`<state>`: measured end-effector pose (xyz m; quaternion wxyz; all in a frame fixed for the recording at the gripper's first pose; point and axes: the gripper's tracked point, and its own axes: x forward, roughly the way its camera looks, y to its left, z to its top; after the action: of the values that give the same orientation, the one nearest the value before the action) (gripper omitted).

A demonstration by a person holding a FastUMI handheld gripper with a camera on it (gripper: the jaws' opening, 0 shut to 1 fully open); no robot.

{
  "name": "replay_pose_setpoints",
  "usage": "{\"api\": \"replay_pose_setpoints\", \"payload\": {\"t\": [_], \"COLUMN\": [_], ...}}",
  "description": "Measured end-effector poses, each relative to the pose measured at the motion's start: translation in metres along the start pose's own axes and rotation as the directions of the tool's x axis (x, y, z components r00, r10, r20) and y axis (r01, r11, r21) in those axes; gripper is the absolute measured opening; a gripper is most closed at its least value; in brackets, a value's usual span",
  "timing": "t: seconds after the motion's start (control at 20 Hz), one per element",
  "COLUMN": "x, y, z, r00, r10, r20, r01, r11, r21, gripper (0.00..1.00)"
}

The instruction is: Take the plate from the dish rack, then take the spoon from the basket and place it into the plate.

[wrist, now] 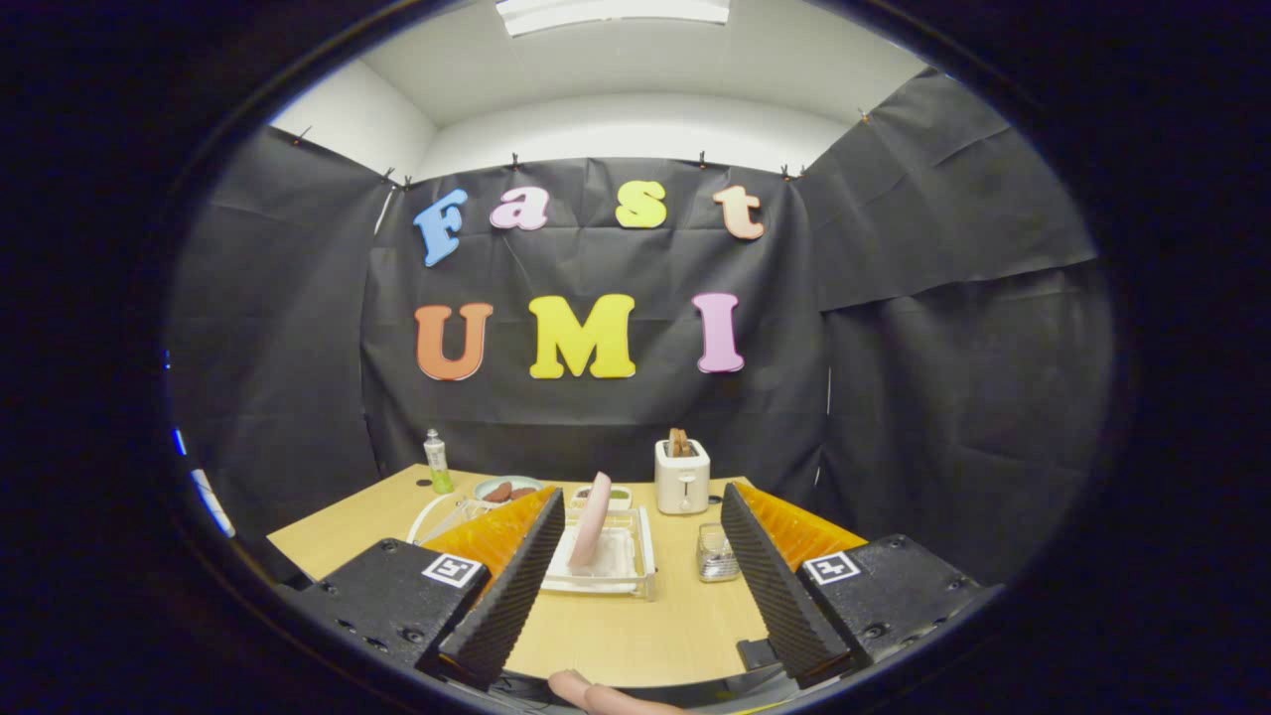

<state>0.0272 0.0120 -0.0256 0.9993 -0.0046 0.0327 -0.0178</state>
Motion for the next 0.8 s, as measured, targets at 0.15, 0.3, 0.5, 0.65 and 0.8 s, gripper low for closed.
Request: {"api": "replay_pose_setpoints", "payload": {"t": [0.15, 0.3, 0.5, 0.65, 0.8], "x": [0.007, 0.016, 0.019, 0.026, 0.043], "y": [0.005, 0.005, 0.006, 0.0, 0.002], "z": [-0.003, -0.006, -0.006, -0.002, -0.004], "r00": [1.0, 1.0, 1.0, 1.0, 1.0], "r10": [-0.003, -0.02, 0.001, -0.007, -0.004], "r20": [-0.012, -0.002, -0.008, 0.013, 0.009], "r01": [0.003, 0.02, -0.002, 0.006, 0.004], "r11": [1.0, 1.0, 1.0, 1.0, 1.0], "r21": [-0.002, -0.017, -0.003, 0.018, 0.005], "gripper": [1.0, 1.0, 1.0, 1.0, 1.0]}}
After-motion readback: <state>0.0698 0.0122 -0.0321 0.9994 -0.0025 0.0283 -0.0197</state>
